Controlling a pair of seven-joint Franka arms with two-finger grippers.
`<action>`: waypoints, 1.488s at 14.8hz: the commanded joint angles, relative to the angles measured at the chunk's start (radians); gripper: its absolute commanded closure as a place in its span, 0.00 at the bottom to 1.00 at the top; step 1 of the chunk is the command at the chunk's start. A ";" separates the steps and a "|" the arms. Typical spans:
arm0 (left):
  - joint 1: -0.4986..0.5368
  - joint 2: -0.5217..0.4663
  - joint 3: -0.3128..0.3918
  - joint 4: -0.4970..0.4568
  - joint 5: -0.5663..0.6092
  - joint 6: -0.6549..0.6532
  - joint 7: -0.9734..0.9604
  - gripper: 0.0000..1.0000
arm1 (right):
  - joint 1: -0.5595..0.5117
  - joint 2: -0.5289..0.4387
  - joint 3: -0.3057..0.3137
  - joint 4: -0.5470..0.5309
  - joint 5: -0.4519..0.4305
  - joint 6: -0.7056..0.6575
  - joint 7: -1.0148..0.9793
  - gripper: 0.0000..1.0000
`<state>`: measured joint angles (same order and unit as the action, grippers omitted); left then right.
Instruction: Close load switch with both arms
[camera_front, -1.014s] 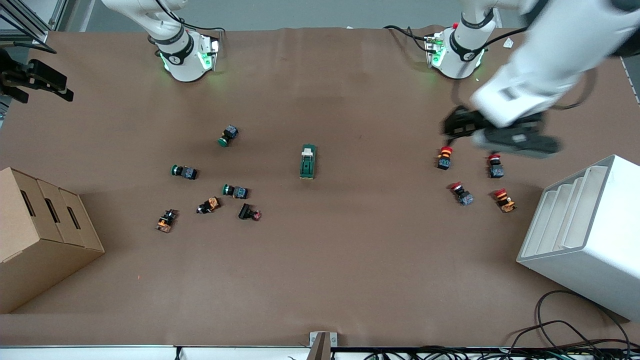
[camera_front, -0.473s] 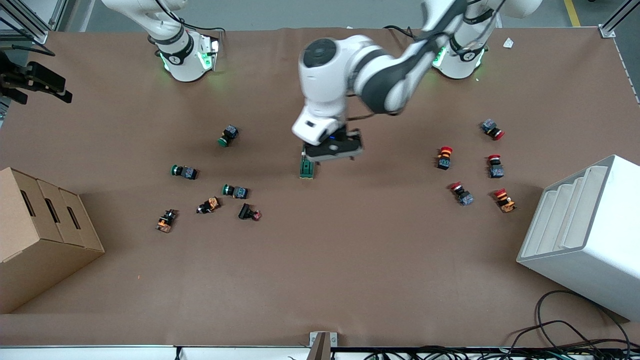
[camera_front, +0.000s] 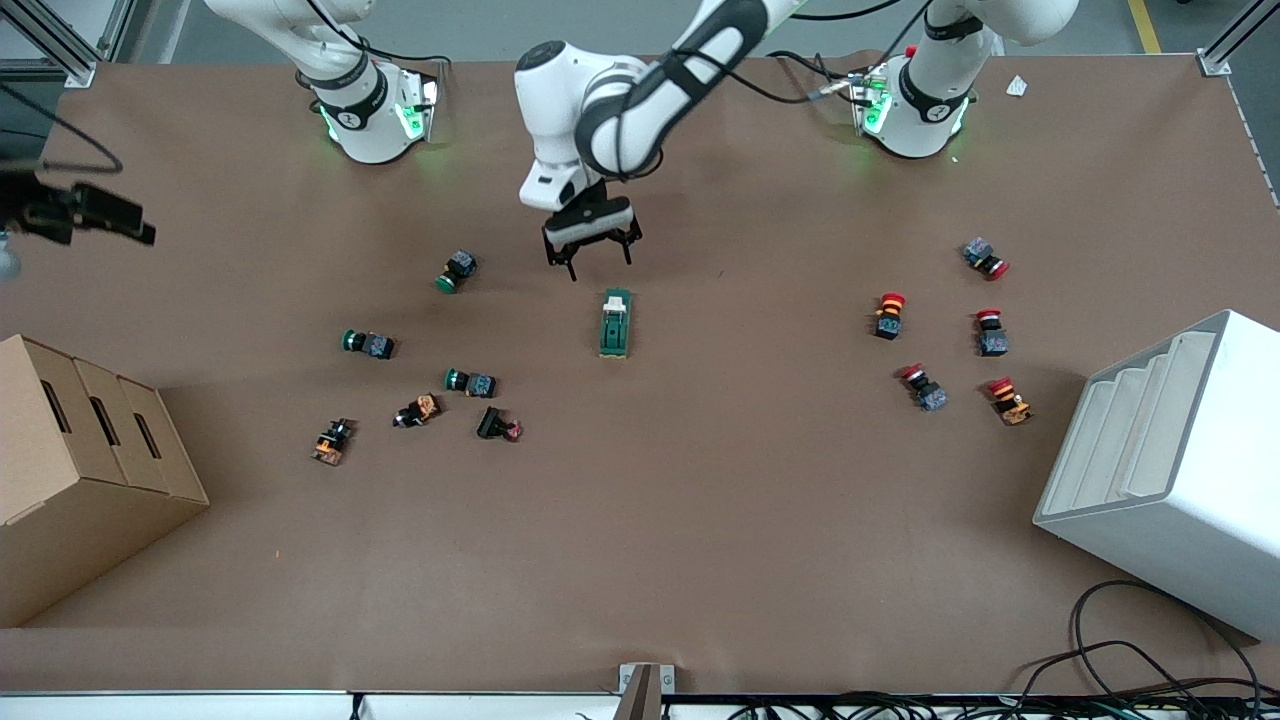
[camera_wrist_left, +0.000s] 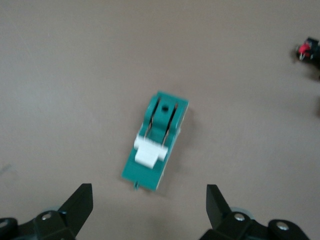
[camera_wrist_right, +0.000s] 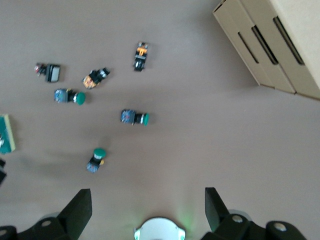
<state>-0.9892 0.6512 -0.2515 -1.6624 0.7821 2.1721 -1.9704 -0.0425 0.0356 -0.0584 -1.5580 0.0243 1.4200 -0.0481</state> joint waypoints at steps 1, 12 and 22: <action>-0.061 0.020 0.009 -0.069 0.181 0.029 -0.198 0.01 | -0.034 0.058 0.011 0.007 0.013 0.028 -0.012 0.00; -0.112 0.159 0.012 -0.166 0.822 -0.096 -0.524 0.02 | 0.061 0.138 0.019 -0.019 0.074 0.168 0.174 0.00; -0.109 0.240 0.020 -0.158 1.037 -0.244 -0.593 0.01 | 0.424 0.133 0.020 -0.232 0.232 0.401 0.914 0.00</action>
<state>-1.0963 0.8580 -0.2409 -1.8351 1.7865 1.9486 -2.5377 0.3161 0.1948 -0.0281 -1.7149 0.2275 1.7690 0.7783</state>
